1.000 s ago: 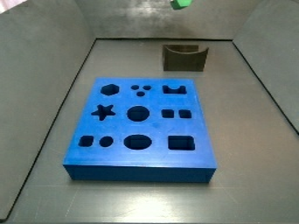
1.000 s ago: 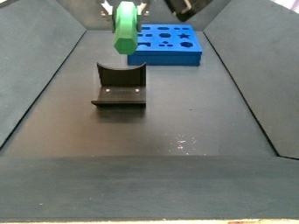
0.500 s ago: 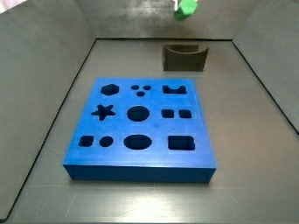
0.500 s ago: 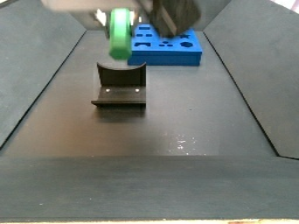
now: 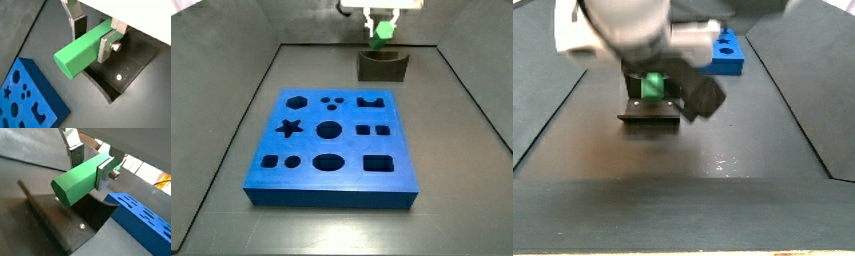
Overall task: Pick up the hexagon object. Move up. Place the hexagon object on the fixture. Regrasp the hexagon object. Move to above the board. Insert the hexagon object.
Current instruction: Place the hexagon object on the fixture, then regrasp the hexagon object.
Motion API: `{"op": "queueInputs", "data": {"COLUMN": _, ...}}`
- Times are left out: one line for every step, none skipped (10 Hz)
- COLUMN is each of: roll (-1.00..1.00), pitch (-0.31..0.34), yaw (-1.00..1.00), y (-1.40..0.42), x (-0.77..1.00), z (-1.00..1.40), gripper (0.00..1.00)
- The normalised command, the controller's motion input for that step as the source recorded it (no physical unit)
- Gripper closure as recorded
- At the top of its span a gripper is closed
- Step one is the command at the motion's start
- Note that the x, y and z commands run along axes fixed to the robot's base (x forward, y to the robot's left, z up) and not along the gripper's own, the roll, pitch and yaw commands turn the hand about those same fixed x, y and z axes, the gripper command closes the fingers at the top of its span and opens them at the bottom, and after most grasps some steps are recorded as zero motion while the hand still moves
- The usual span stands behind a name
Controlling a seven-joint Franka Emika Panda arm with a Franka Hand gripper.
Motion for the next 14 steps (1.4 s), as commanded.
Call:
{"op": "queueInputs", "data": {"roll": -0.54, "pitch": 0.048, "yaw": -0.15, "y": 0.13, "x": 0.21, "z": -1.0, "gripper": 1.0}}
{"op": "queueInputs", "data": {"roll": -0.34, "pitch": 0.043, "yaw": -0.13, "y": 0.12, "x": 0.18, "z": -0.83, "gripper": 1.0}}
{"op": "queueInputs", "data": {"roll": -0.27, "pitch": 0.042, "yaw": -0.13, "y": 0.09, "x": 0.17, "z": -0.71, "gripper": 1.0}}
{"op": "queueInputs", "data": {"roll": -0.18, "pitch": 0.014, "yaw": -0.12, "y": 0.08, "x": 0.11, "z": -0.41, "gripper": 1.0}}
{"op": "queueInputs", "data": {"roll": -0.14, "pitch": 0.001, "yaw": -0.11, "y": 0.12, "x": 0.09, "z": -0.36, "gripper": 1.0}}
{"op": "queueInputs", "data": {"roll": -0.12, "pitch": -0.011, "yaw": -0.1, "y": 0.11, "x": 0.08, "z": -0.36, "gripper": 1.0}}
{"op": "queueInputs", "data": {"roll": -0.12, "pitch": -0.011, "yaw": -0.09, "y": 0.11, "x": 0.08, "z": -0.36, "gripper": 1.0}}
{"op": "queueInputs", "data": {"roll": 0.0, "pitch": 0.0, "yaw": 0.0, "y": 0.0, "x": 0.0, "z": 0.0, "gripper": 0.0}}
{"op": "queueInputs", "data": {"roll": 0.04, "pitch": -0.026, "yaw": -0.01, "y": 0.0, "x": 0.0, "z": 1.0, "gripper": 0.0}}
{"op": "queueInputs", "data": {"roll": 0.04, "pitch": -0.022, "yaw": 0.0, "y": 0.0, "x": -0.01, "z": 1.0, "gripper": 0.0}}
{"op": "queueInputs", "data": {"roll": 0.05, "pitch": -0.013, "yaw": 0.01, "y": 0.0, "x": -0.02, "z": 1.0, "gripper": 0.0}}
{"op": "queueInputs", "data": {"roll": 0.06, "pitch": 0.006, "yaw": 0.02, "y": 0.0, "x": -0.03, "z": 1.0, "gripper": 0.0}}
{"op": "queueInputs", "data": {"roll": 0.06, "pitch": 0.03, "yaw": 0.02, "y": 0.0, "x": -0.04, "z": 1.0, "gripper": 0.0}}
{"op": "queueInputs", "data": {"roll": 0.05, "pitch": 0.053, "yaw": 0.02, "y": 0.0, "x": -0.04, "z": 0.93, "gripper": 0.0}}
